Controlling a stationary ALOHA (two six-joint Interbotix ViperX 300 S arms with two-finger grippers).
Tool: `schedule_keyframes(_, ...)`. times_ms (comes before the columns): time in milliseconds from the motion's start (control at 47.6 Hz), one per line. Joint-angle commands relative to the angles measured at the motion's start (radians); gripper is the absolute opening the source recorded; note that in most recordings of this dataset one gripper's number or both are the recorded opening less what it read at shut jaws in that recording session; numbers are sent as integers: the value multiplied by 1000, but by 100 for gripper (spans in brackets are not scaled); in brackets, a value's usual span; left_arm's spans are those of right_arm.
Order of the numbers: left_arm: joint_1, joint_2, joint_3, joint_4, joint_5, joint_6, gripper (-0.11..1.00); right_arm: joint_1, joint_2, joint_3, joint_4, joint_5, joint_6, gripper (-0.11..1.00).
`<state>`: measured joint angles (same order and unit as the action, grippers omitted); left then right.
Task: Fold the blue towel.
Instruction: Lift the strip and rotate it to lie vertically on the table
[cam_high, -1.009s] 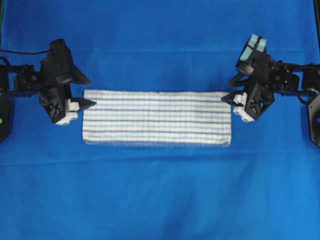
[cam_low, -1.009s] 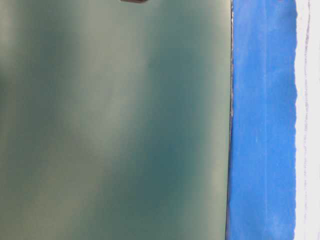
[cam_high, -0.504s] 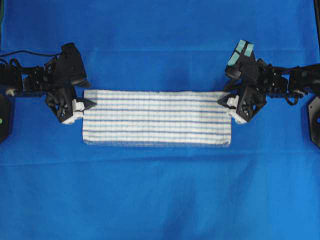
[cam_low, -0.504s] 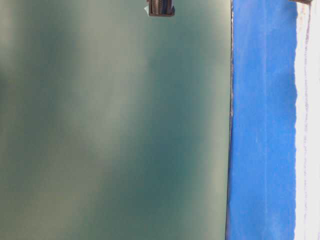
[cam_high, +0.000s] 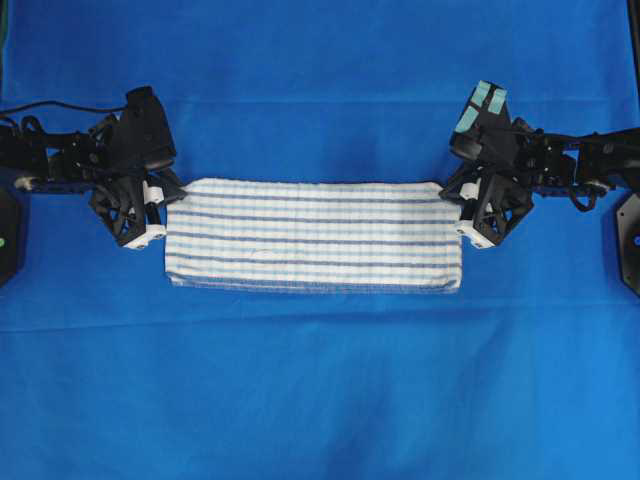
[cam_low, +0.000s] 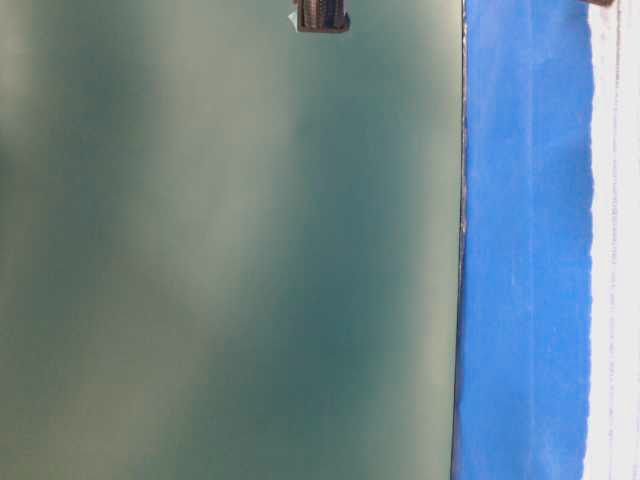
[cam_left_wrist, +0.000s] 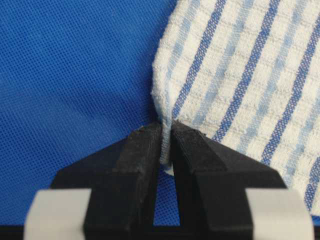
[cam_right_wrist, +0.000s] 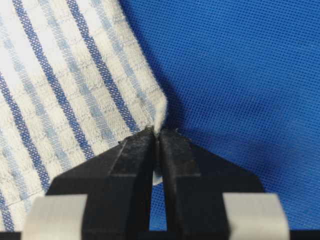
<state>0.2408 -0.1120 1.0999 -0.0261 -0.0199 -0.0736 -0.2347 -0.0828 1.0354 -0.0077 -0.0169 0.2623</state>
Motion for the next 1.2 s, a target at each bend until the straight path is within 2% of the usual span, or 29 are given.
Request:
schedule_keyframes(0,5,-9,-6,0,5,2,4,0,-9,-14,-3,-3,0,4)
schedule_keyframes(189,5,-58,-28,0,54,-3,4,0,-71,-25,-3,18,5,4)
schedule_keyframes(420,-9,-209,-81,0,215,-5,4,0,-249,-74,-3,179,11,4)
schedule_keyframes(609,-34,-333,-95,0,288,-11,4,9,-374,-87,-3,250,12,4)
schedule_keyframes(777,-58,-414,-81,0,291,-34,4,28,-439,-74,-3,261,15,4)
schedule_keyframes(946,-72,-417,-80,0,284,-38,4,26,-431,-78,-3,253,11,4)
schedule_keyframes(1051,-91,-399,-89,0,255,-40,4,8,-405,-92,-12,233,9,4)
schedule_keyframes(1177,-150,-356,-117,-3,186,-44,4,-43,-353,-129,-28,204,8,4)
